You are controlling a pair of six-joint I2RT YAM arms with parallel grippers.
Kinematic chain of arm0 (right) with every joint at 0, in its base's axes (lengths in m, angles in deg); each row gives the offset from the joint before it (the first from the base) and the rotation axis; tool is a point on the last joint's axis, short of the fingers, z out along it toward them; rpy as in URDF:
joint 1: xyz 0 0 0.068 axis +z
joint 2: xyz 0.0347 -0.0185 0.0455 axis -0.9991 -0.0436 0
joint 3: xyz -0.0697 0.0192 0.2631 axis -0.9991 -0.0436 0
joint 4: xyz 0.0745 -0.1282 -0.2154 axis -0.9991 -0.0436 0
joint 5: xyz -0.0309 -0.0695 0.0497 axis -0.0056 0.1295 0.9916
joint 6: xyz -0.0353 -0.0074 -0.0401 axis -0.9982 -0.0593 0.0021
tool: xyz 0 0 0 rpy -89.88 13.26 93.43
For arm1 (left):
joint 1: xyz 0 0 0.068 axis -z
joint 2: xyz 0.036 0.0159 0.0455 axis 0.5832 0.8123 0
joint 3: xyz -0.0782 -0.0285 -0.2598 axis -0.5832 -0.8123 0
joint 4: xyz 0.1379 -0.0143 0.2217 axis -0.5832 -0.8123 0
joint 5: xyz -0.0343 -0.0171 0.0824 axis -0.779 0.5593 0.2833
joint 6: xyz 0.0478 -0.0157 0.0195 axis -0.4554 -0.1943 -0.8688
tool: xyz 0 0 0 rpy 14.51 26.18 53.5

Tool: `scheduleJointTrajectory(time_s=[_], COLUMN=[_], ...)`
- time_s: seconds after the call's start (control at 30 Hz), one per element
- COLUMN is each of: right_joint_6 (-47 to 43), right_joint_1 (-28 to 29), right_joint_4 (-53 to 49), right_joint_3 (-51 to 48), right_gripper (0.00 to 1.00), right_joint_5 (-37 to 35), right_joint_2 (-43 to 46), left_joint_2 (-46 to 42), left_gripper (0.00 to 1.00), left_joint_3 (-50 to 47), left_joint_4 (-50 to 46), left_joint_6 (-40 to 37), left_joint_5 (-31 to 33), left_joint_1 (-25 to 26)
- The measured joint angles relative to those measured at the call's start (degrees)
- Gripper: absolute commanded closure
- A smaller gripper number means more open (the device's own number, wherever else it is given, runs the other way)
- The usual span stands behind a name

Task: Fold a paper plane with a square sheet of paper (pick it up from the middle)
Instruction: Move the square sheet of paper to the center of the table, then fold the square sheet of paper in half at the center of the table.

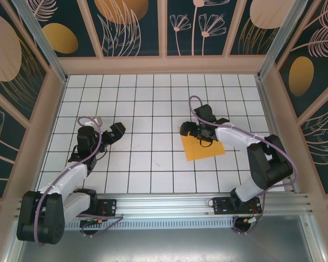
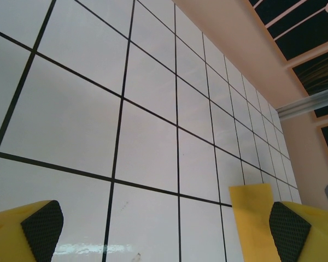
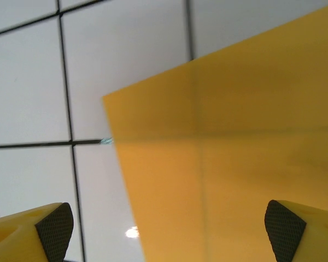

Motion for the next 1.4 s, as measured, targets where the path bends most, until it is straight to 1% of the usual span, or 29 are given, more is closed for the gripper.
scheduleJointTrajectory(time_s=[0.1, 0.17, 0.23, 0.33, 0.43, 0.47, 0.63, 0.7, 0.77, 0.83, 0.9, 1.07, 1.27, 1.4], right_joint_6=[-2.14, -3.61, -4.57, -4.63, -4.26, -4.15, -4.04, -4.13, -4.46, -4.5, -4.85, -6.95, -8.61, -9.16], right_joint_1=[-4.55, -5.35, -4.94, -2.56, 1.55, 3.02, 9.14, 11.58, 12.66, 12.28, 10.56, 5.53, 5.38, 5.4], right_joint_4=[-1.14, -2.25, -2.97, -2.95, -2.64, -2.47, -2.67, -4.17, -5.99, -7.26, -8.61, -12.11, -14.84, -15.67], right_joint_3=[-2.32, -2.78, -2.91, -3.02, -3.04, -3.04, -0.72, 0.9, 2.73, 4.37, 5.79, 8.52, 10.88, 12.0], right_gripper=[0.09, 0.1, 0.09, 0.09, 0.09, 0.11, 0.11, 0.11, 0.11, 0.11, 0.1, 0.09, 0.07, 0.06], right_joint_5=[-0.72, -0.44, 0.55, 1.49, 2.45, 2.84, 1.42, -0.39, -3.04, -5.75, -8.02, -9.14, -8.76, -8.79], right_joint_2=[2.36, 1.95, 0.92, -0.48, -2.03, -2.91, -4.98, -5.57, -5.49, -5.29, -5.18, -6.29, -10.75, -13.2], left_joint_2=[1.64, 2.93, 4.04, 5.07, 6.1, 6.56, 8.2, 8.55, 8.68, 8.7, 8.72, 9.99, 13.53, 17.49], left_gripper=[0.01, 0.02, 0.01, 0.02, 0.02, 0.01, 0.02, 0.01, 0.02, 0.02, 0.02, 0.01, 0.02, 0.02], left_joint_3=[0.46, 0.98, 1.73, 2.93, 3.91, 4.17, 5.51, 5.99, 6.14, 6.14, 6.14, 7.15, 10.23, 12.7], left_joint_4=[-0.02, -0.07, -0.09, -0.07, 0.04, 0.2, 0.2, 0.2, 0.2, 0.17, 0.17, -0.11, -1.14, -1.18], left_joint_6=[0.0, 0.0, -0.02, -0.04, 0.0, 0.02, 0.02, 0.0, 0.0, 0.0, 0.0, -0.35, -1.07, -1.22], left_joint_5=[-0.02, -0.04, -0.02, 0.0, 0.07, 0.07, 0.11, 0.11, 0.13, 0.09, 0.11, 0.52, 2.64, 3.54], left_joint_1=[1.38, 2.12, 2.86, 3.96, 4.92, 5.16, 6.16, 6.21, 6.34, 6.49, 6.82, 8.83, 14.29, 18.32])
